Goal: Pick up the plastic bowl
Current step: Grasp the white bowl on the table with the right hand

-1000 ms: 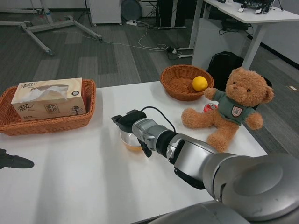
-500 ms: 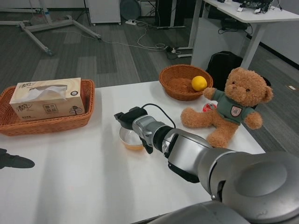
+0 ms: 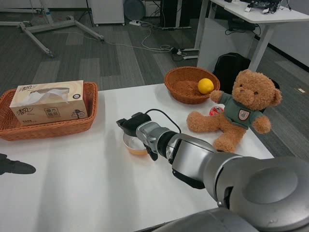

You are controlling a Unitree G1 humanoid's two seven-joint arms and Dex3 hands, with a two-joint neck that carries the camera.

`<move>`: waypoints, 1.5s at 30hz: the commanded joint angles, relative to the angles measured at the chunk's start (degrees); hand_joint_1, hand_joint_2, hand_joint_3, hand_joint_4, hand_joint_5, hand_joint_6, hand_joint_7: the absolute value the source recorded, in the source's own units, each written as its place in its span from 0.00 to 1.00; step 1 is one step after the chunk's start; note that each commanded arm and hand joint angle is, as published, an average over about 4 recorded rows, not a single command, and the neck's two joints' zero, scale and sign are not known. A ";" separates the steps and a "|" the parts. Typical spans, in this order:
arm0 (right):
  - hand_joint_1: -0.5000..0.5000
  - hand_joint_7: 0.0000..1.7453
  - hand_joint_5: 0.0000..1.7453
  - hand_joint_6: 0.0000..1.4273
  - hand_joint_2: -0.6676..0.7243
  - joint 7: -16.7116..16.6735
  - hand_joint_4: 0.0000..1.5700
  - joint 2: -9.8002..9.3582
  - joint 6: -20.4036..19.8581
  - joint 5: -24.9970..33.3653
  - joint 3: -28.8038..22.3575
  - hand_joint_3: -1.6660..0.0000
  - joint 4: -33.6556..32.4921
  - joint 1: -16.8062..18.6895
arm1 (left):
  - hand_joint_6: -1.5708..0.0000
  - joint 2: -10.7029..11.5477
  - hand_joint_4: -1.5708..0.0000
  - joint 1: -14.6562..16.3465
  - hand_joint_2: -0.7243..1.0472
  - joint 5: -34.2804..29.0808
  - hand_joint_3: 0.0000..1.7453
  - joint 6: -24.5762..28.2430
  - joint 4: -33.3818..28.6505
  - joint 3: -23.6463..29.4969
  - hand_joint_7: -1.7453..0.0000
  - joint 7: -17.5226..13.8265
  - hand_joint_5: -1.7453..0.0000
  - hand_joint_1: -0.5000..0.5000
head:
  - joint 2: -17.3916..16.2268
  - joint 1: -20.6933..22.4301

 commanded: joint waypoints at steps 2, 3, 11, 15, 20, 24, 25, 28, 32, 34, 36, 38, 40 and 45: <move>0.33 0.00 0.00 0.00 0.52 -0.74 0.00 0.27 -0.55 1.76 2.56 0.90 1.15 -1.51 | 1.00 0.13 1.00 0.87 0.03 -0.20 0.05 -0.40 0.20 0.01 1.00 -0.16 1.00 0.00 | 0.06 0.05; 0.33 0.00 0.00 0.00 0.51 -0.80 0.00 0.30 -0.59 2.07 3.02 0.90 1.30 -1.55 | 1.00 0.11 1.00 0.87 0.01 -0.20 0.05 -0.42 0.20 0.01 1.00 -0.16 1.00 0.00 | 0.05 0.04; 0.33 0.00 0.00 0.00 0.44 -1.16 0.00 0.30 -0.59 4.31 5.21 0.90 2.88 -1.86 | 1.00 0.11 1.00 0.87 0.00 -0.20 0.05 -0.42 0.25 0.01 1.00 -0.21 1.00 0.00 | -0.01 0.01; 0.31 0.00 0.00 0.00 0.36 -1.24 0.00 0.30 -0.24 5.72 5.26 0.90 3.68 -1.86 | 1.00 0.11 1.00 0.87 0.04 -0.28 0.05 -0.47 0.25 0.01 1.00 -0.21 1.00 0.00 | -0.16 -0.04; 0.23 0.06 0.03 0.00 0.30 -1.13 0.00 0.30 0.11 7.19 5.21 0.83 4.07 -1.86 | 1.00 0.11 1.00 0.87 0.00 -0.24 0.05 -0.47 0.25 0.01 1.00 -0.21 1.00 0.00 | -0.29 -0.08; 0.15 0.16 0.19 0.00 0.27 -1.11 0.00 0.27 0.20 8.00 5.17 0.74 4.07 -1.82 | 1.00 0.11 1.00 0.87 0.00 -0.28 0.05 -0.45 0.25 0.01 1.00 -0.21 1.00 0.00 | -0.33 -0.06; 0.14 0.25 0.28 0.00 0.26 -1.11 0.00 0.25 0.20 8.24 5.15 0.70 4.07 -1.80 | 1.00 0.11 1.00 0.87 0.00 -0.28 0.05 -0.45 0.25 0.01 1.00 -0.21 1.00 0.00 | -0.34 -0.07; 0.09 0.67 0.69 0.03 0.23 -1.09 0.05 0.19 0.20 8.77 5.04 0.54 4.01 -1.62 | 1.00 0.11 1.00 0.87 0.03 -0.28 0.05 -0.42 0.25 0.01 1.00 -0.18 1.00 0.00 | -0.38 -0.07; 0.07 0.87 0.87 0.12 0.18 -0.96 0.14 0.01 0.11 9.43 4.80 0.43 3.21 -0.96 | 1.00 0.11 1.00 0.89 0.00 -0.28 0.05 -0.47 0.25 0.01 1.00 -0.18 1.00 0.00 | -0.40 -0.07; 0.05 0.88 0.89 0.15 0.16 -0.94 0.18 -0.12 0.02 9.72 4.66 0.37 2.67 -0.61 | 1.00 0.11 1.00 0.94 0.00 -0.28 0.05 -0.45 0.25 0.01 1.00 -0.18 1.00 0.00 | -0.42 -0.09; 0.04 0.90 0.90 0.19 0.11 -0.94 0.23 -0.25 -0.06 9.83 4.53 0.30 2.12 -0.32 | 1.00 0.11 1.00 0.96 0.01 -0.28 0.05 -0.42 0.25 0.01 1.00 -0.16 1.00 0.00 | -0.43 -0.10; 0.04 0.92 0.93 0.23 0.09 -0.94 0.26 -0.45 -0.17 9.87 4.36 0.25 1.28 0.07 | 1.00 0.11 1.00 0.96 0.04 -0.28 0.05 -0.45 0.20 0.01 1.00 -0.18 1.00 0.00 | -0.42 -0.08; 0.04 0.92 0.94 0.25 0.09 -0.94 0.29 -0.71 -0.37 9.89 3.94 0.21 0.42 0.56 | 1.00 0.11 1.00 0.96 0.03 -0.28 0.05 -0.47 0.16 0.01 1.00 -0.21 1.00 0.00 | -0.41 -0.07; 0.04 0.93 0.94 0.37 0.07 -0.28 0.38 -1.70 -0.61 9.80 3.35 0.12 -2.76 1.76 | 1.00 0.11 1.00 1.00 0.01 -0.28 0.03 -0.40 0.16 0.01 1.00 -0.21 1.00 0.00 | -0.38 0.06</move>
